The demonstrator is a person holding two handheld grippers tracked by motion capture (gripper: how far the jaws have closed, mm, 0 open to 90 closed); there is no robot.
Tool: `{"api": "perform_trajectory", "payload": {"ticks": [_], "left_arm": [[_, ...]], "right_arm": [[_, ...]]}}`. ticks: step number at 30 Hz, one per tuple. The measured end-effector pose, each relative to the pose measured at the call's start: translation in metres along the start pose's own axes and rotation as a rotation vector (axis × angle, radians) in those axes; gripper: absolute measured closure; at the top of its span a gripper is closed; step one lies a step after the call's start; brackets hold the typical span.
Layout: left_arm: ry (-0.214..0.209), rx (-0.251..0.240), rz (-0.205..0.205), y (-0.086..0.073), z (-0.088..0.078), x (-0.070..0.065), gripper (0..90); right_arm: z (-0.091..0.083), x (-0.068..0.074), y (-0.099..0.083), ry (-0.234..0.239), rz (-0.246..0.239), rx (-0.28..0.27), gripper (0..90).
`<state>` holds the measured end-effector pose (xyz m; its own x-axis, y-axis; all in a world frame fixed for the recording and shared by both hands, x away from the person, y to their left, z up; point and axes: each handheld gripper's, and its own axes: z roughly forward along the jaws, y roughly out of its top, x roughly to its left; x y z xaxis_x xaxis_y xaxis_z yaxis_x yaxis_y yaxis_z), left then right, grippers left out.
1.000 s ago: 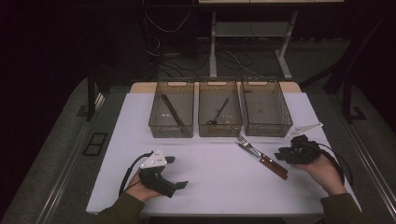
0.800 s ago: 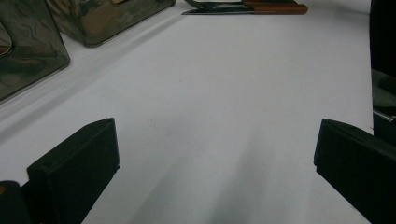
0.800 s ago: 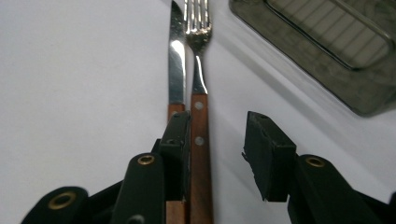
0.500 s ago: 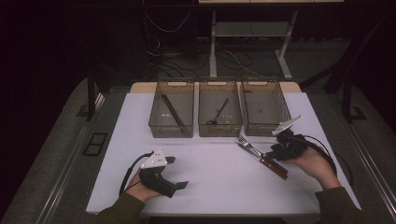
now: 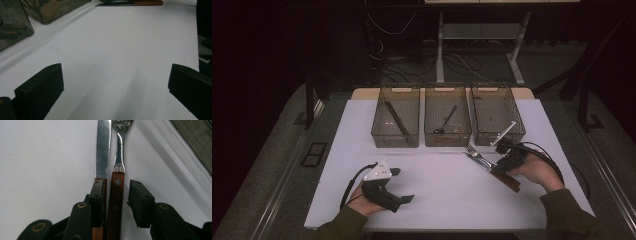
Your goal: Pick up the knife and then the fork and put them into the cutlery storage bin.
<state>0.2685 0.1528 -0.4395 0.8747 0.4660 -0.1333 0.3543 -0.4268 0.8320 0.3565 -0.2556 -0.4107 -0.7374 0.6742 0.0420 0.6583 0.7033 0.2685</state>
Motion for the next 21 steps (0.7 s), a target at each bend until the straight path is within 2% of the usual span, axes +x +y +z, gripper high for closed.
{"api": "perform_trajectory", "payload": {"ticks": [14, 21], "left_arm": [[-0.002, -0.001, -0.001, 0.0, 0.0, 0.0, 0.0], [-0.003, -0.003, -0.001, 0.0, 0.001, 0.0, 0.0]], "right_arm": [[0.007, -0.005, 0.007, 0.009, -0.005, 0.062, 68.5], [0.012, -0.005, 0.01, -0.008, -0.016, 0.104, 68.7]]}}
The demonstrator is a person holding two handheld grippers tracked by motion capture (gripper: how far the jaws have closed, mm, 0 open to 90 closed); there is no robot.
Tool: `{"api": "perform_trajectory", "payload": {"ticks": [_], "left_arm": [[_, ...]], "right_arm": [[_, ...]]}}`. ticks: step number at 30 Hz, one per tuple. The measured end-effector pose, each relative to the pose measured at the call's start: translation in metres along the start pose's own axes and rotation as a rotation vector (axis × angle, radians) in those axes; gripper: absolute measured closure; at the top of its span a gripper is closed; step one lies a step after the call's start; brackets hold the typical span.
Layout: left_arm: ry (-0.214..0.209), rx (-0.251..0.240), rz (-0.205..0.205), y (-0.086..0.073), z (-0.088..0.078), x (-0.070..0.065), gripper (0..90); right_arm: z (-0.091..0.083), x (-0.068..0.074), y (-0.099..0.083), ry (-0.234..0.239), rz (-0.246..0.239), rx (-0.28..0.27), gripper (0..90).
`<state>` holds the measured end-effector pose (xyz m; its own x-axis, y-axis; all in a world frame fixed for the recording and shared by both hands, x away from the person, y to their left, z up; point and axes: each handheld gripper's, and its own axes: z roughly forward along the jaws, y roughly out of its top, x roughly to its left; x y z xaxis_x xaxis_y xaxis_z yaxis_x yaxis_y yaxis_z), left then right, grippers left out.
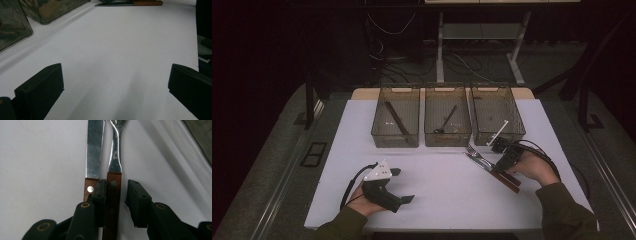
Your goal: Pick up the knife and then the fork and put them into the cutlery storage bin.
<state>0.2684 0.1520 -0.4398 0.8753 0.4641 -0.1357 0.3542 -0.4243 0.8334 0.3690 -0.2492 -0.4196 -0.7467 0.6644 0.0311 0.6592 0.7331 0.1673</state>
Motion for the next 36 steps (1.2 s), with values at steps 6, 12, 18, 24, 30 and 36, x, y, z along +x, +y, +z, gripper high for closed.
{"api": "perform_trajectory", "payload": {"ticks": [6, 12, 18, 24, 30, 36], "left_arm": [[0.0, 0.002, 0.004, 0.0, 0.0, 0.0, 0.0], [-0.001, 0.003, 0.004, 0.0, 0.0, 0.0, 0.0], [-0.002, 0.003, 0.005, 0.0, 0.0, 0.0, 0.0], [-0.002, 0.002, 0.005, 0.0, 0.001, 0.0, 0.0], [-0.005, 0.001, 0.005, 0.0, 0.001, 0.0, 0.0], [-0.004, -0.001, 0.006, 0.0, 0.0, 0.0, 0.0]], "right_arm": [[0.001, 0.001, 0.003, -0.014, -0.015, 0.018, 69.5], [0.001, 0.0, 0.003, -0.018, -0.013, 0.019, 76.8], [0.001, 0.002, 0.002, -0.036, -0.021, 0.018, 77.4], [0.0, 0.0, -0.001, -0.018, -0.014, -0.01, 77.5], [-0.002, -0.002, -0.007, -0.003, 0.002, -0.054, 77.5], [-0.008, -0.006, -0.017, 0.014, 0.018, -0.11, 77.5]]}}
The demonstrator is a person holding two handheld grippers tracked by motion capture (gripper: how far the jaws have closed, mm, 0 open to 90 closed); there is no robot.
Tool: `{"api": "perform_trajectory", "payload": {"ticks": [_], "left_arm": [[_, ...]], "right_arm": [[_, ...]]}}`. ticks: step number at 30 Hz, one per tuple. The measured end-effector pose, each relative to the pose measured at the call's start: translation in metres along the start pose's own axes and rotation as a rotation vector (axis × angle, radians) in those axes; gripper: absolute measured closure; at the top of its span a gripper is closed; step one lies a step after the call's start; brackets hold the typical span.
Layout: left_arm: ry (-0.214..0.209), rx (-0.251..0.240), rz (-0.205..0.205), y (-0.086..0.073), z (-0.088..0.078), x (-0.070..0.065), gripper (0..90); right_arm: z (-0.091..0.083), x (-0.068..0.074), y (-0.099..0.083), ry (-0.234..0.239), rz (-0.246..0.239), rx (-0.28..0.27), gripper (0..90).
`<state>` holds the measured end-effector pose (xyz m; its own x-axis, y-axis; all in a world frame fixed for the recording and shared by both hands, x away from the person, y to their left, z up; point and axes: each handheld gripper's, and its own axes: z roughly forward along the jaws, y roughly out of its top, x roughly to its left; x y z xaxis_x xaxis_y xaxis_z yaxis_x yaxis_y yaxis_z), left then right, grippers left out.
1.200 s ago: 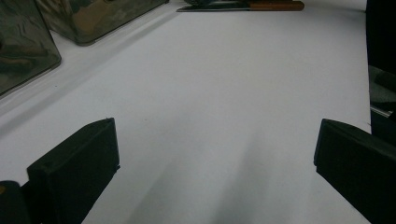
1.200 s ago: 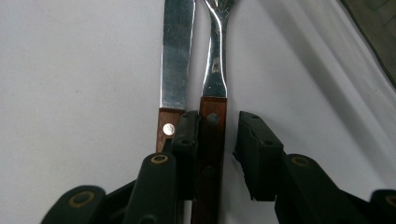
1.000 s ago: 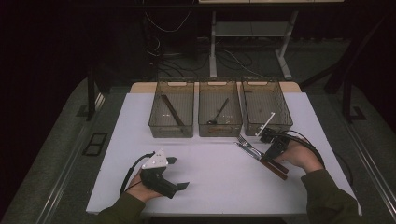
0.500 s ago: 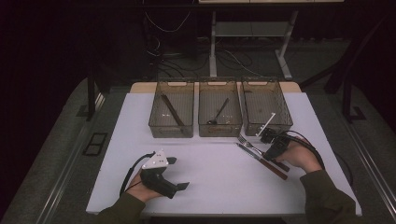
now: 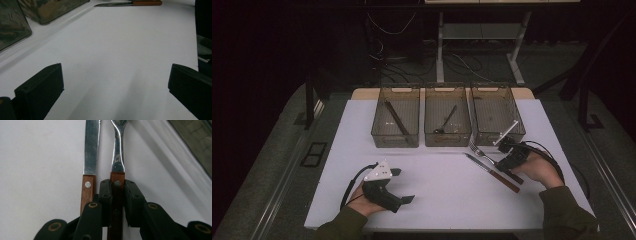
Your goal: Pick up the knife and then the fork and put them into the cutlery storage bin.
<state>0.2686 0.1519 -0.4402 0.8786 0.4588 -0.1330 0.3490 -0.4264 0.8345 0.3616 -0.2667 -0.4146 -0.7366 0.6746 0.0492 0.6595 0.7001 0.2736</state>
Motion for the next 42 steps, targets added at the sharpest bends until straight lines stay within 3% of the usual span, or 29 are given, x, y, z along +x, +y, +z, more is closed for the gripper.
{"api": "perform_trajectory", "payload": {"ticks": [13, 21, 35, 42], "left_arm": [[0.01, -0.008, 0.001, -0.001, -0.001, 0.001, 0.0], [0.018, -0.011, 0.015, -0.002, -0.003, 0.004, 0.0], [0.034, -0.02, -0.012, -0.004, -0.006, 0.008, 0.0], [0.038, -0.025, -0.025, -0.004, -0.007, 0.009, 0.0]], "right_arm": [[-0.021, -0.001, -0.022, 0.009, -0.004, -0.166, 77.4], [-0.028, -0.004, -0.028, 0.026, 0.019, -0.278, 77.4], [-0.041, -0.013, -0.034, 0.029, 0.091, -0.485, 77.4], [-0.045, -0.016, -0.037, -0.004, 0.134, -0.576, 77.4]]}}
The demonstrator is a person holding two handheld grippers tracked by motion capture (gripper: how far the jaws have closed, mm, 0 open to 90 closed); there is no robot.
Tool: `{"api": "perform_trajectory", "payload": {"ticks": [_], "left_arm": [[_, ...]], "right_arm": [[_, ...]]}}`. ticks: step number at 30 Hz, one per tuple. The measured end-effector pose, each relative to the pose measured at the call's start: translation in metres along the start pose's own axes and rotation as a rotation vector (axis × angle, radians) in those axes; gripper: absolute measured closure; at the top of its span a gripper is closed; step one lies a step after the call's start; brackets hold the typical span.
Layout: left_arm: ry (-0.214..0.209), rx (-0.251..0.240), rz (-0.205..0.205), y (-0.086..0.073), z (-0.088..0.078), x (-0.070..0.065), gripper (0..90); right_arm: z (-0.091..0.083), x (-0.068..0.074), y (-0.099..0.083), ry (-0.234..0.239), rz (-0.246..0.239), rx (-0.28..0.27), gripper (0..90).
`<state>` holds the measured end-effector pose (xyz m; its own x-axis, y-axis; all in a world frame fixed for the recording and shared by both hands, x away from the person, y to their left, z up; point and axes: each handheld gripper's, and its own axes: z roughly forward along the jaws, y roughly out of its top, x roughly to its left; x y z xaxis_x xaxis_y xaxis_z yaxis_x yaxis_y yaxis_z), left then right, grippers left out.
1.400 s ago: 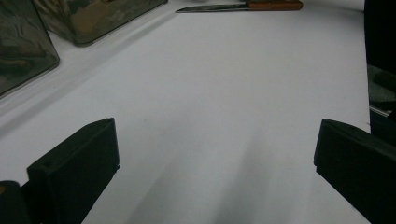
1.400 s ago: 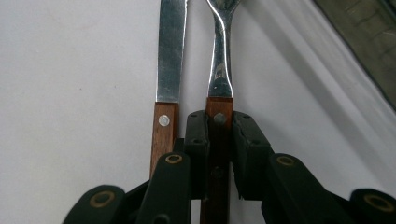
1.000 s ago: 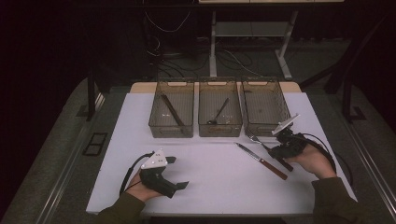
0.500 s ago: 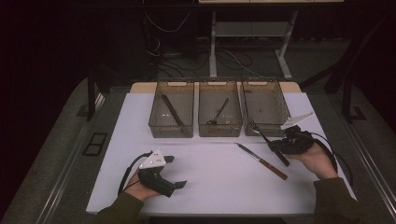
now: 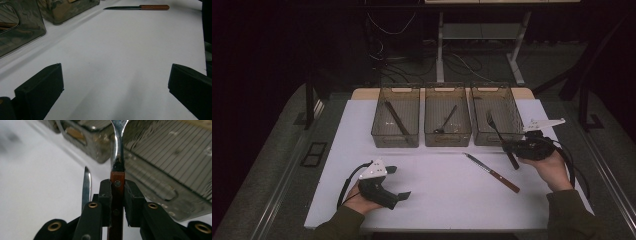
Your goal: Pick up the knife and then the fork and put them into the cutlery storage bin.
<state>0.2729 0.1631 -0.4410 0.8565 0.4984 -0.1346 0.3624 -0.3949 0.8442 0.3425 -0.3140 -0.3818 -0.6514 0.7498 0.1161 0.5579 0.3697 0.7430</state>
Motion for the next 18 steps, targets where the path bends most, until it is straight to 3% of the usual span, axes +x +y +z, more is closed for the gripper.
{"api": "perform_trajectory", "payload": {"ticks": [7, 10, 13, 18], "left_arm": [[0.012, 0.001, -0.004, 0.0, -0.001, 0.001, 0.0], [0.02, 0.004, -0.004, 0.0, -0.001, 0.001, 0.0], [0.018, 0.003, -0.039, 0.0, -0.001, 0.003, 0.0], [0.024, 0.002, -0.036, 0.0, -0.002, 0.004, 0.0]], "right_arm": [[-0.007, -0.006, 0.003, -0.021, 0.04, -0.091, 77.4], [-0.009, -0.008, 0.005, -0.035, 0.05, -0.115, 77.4], [-0.01, -0.01, 0.007, -0.046, 0.058, -0.136, 77.3], [-0.012, -0.013, 0.014, -0.069, 0.061, -0.164, 77.3]]}}
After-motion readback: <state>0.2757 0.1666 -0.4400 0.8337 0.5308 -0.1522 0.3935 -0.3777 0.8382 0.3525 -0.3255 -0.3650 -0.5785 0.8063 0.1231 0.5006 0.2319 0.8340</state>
